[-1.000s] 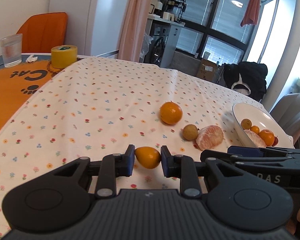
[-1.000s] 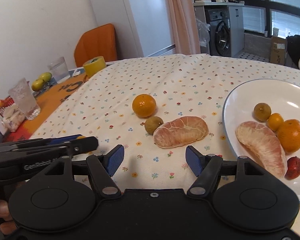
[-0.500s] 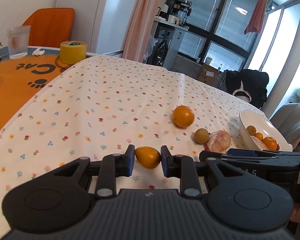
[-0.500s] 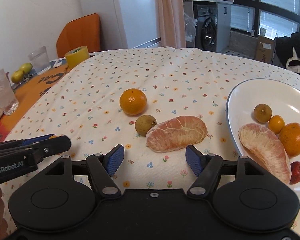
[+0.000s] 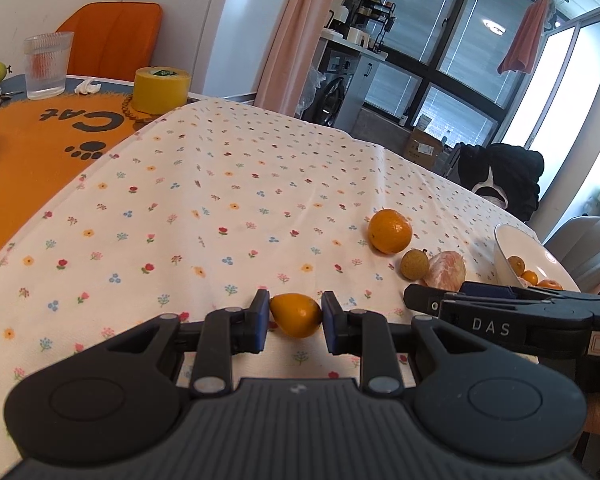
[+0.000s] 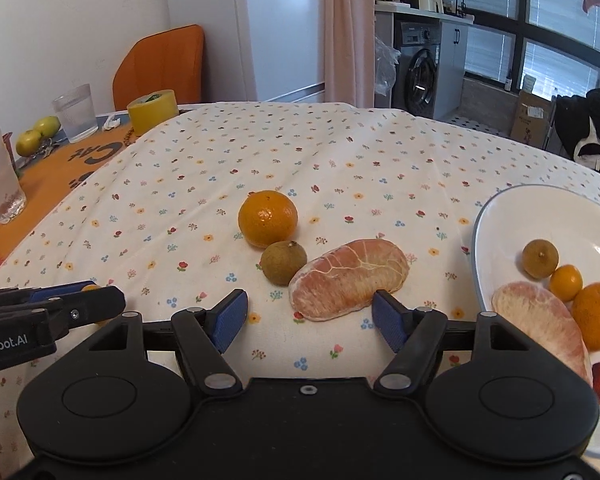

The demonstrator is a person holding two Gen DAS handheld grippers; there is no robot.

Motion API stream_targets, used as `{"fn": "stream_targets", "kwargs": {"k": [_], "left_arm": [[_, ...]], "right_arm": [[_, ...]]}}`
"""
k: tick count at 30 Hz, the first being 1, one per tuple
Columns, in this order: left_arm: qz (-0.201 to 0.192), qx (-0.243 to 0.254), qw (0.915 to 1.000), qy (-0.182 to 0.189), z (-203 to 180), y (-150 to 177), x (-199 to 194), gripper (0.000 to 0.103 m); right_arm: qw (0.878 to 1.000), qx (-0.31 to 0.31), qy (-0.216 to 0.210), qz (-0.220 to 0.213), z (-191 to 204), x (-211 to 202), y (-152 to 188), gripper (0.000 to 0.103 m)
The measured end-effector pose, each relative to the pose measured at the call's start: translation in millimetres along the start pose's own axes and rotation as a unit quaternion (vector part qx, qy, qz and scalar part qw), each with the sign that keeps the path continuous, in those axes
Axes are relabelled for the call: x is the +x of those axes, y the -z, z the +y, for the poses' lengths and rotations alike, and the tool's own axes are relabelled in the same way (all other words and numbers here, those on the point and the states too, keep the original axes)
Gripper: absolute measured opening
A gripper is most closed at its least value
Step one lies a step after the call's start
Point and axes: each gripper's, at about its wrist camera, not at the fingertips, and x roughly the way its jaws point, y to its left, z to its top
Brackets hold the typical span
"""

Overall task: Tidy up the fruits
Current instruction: 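Grasp the small orange with the left tool while the right tool grasps the pomelo segment, then carry the pomelo segment and small orange over the white plate and open both tools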

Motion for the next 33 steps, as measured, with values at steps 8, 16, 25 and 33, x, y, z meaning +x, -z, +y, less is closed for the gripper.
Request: {"fn": "stream_targets", "kwargs": {"k": [8, 16, 25, 33], "left_arm": [[-0.001, -0.001, 1.0000, -0.002, 0.7, -0.5, 0.3, 0.026], [-0.003, 0.003, 1.0000, -0.001, -2.9, 1.0, -1.4, 0.026], [-0.005, 0.011, 0.9999, 0.002, -12.5, 5.3, -8.1, 0.026], [-0.008, 0.005, 0.9999, -0.005, -6.1, 3.0, -10.0, 0.026]], "right_arm": [[1.000, 0.001, 0.001, -0.008, -6.3, -1.1, -1.8, 0.037], [1.000, -0.007, -0.022, -0.003, -4.2, -12.3, 6.0, 0.017], [0.999, 0.027, -0.034, 0.004, -10.5, -20.0, 8.3, 0.026], [0.999, 0.025, -0.023, 0.004, -5.1, -4.9, -2.0, 0.049]]}}
